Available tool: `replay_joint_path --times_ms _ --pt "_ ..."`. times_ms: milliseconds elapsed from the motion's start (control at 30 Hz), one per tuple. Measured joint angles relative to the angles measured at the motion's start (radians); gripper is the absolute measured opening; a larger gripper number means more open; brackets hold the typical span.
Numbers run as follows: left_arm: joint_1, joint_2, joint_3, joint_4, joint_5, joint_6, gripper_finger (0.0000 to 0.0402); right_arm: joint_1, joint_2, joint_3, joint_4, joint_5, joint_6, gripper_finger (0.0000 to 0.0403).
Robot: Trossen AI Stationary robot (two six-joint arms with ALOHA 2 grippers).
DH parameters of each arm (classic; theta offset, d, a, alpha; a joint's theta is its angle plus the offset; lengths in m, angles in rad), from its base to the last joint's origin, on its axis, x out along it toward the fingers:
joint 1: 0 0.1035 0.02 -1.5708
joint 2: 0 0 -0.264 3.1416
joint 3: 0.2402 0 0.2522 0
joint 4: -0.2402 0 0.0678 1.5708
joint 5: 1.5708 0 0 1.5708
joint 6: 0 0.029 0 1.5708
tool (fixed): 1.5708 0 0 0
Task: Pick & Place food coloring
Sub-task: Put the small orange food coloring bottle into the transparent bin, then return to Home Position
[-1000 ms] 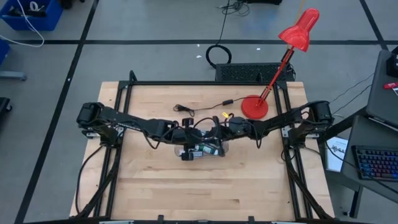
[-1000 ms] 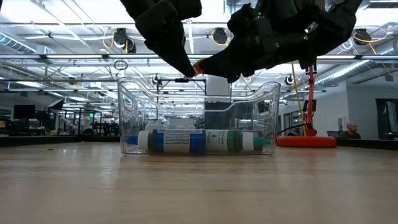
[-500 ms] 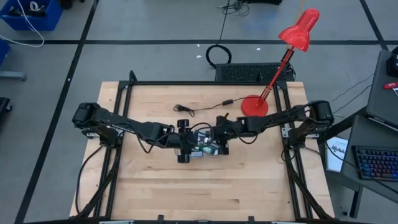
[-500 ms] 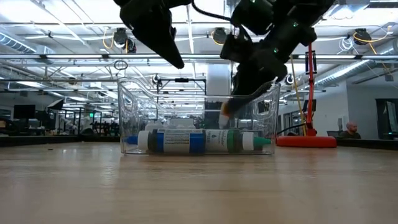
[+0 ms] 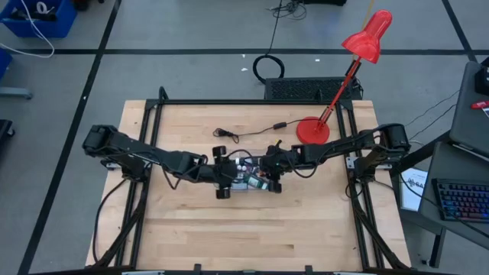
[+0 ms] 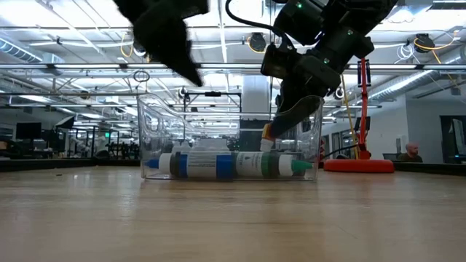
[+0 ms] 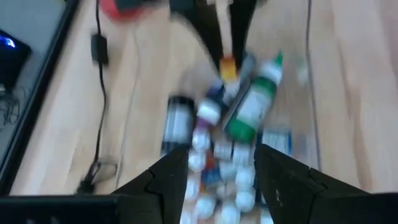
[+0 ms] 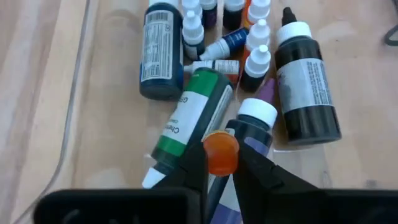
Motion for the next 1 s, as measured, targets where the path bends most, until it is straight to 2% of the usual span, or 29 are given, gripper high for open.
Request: replay_joint_path --times_ms 67,267,433,533,633,700,800,1000 --pt "0.0 -0.016 -0.011 -0.021 0.001 -0.002 0.0187 0.002 0.0 0.0 0.005 -0.018 0.012 0.0061" --pt "-0.009 -0.034 -0.01 0.016 0.0 0.001 0.0186 0.009 0.001 -0.002 0.03 -0.04 0.038 0.0183" --pt "-0.018 -0.04 -0.01 0.011 0.001 0.012 0.0186 0.009 -0.011 -0.002 0.052 -0.051 0.057 0.024" --pt "-0.026 -0.059 -0.011 -0.005 -0.002 0.032 0.0186 0.009 -0.073 -0.004 0.036 -0.051 0.057 0.025" --pt "-0.031 -0.11 -0.014 0.002 -0.006 0.035 0.0186 0.009 -0.193 -0.004 -0.005 -0.047 0.044 0.025" --pt "-0.037 -0.173 -0.062 0.011 -0.017 0.035 0.0186 0.012 -0.286 -0.004 -0.052 -0.046 0.03 0.0246" --pt "-0.038 -0.301 -0.199 0.099 -0.032 0.028 0.0186 0.036 -0.448 -0.032 -0.089 0.009 -0.002 0.0238" --pt "-0.048 -0.656 -0.563 0.305 -0.002 -0.013 0.0186 0.112 -0.781 -0.239 -0.024 0.259 -0.006 0.0223"
